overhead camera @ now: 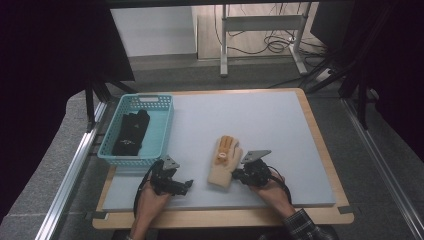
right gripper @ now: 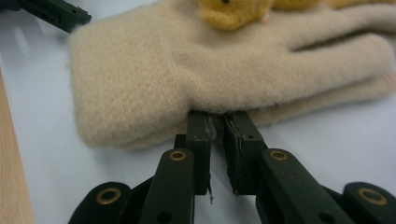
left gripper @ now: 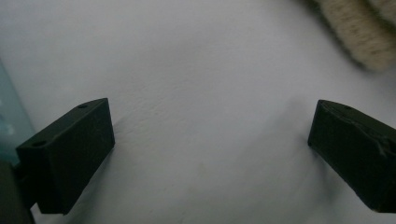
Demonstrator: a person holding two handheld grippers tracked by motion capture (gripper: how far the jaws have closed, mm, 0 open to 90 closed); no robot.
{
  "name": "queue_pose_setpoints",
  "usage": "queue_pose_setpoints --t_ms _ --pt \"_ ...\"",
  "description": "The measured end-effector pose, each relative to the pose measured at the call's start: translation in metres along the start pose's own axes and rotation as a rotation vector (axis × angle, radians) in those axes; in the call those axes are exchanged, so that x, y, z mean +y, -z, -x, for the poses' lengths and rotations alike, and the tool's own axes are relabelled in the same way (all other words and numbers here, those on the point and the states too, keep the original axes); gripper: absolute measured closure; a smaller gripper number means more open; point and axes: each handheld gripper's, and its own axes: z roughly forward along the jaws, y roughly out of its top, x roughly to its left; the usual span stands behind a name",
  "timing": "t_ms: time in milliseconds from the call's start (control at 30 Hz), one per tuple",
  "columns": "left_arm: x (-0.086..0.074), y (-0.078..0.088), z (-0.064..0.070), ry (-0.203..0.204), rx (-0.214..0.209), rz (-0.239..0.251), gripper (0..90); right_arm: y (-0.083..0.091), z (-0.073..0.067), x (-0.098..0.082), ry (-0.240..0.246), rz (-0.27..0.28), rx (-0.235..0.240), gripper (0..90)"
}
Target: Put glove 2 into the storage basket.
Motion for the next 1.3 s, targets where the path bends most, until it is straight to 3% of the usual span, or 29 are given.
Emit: queue_pose_setpoints --t_ms 433,633,967,1300 --pt "0.000 0.000 0.000 -0.004 -0.001 -0.005 0.4 -0.034 -0.016 0.026 0.044 0.019 -0.016 75.7" --pt "0.000 -0.001 0.000 -0.006 0.000 -0.005 0.3 -0.039 -0.019 0.029 0.050 0.026 -0.023 72.6" --pt "0.000 -0.001 0.000 -0.006 0.000 -0.005 0.2 -0.014 -0.012 0.025 0.058 0.050 -0.064 56.8" --pt "0.000 -0.001 -0.001 0.003 -0.004 -0.001 0.1 0.020 0.009 0.011 0.008 0.086 -0.132 35.5"
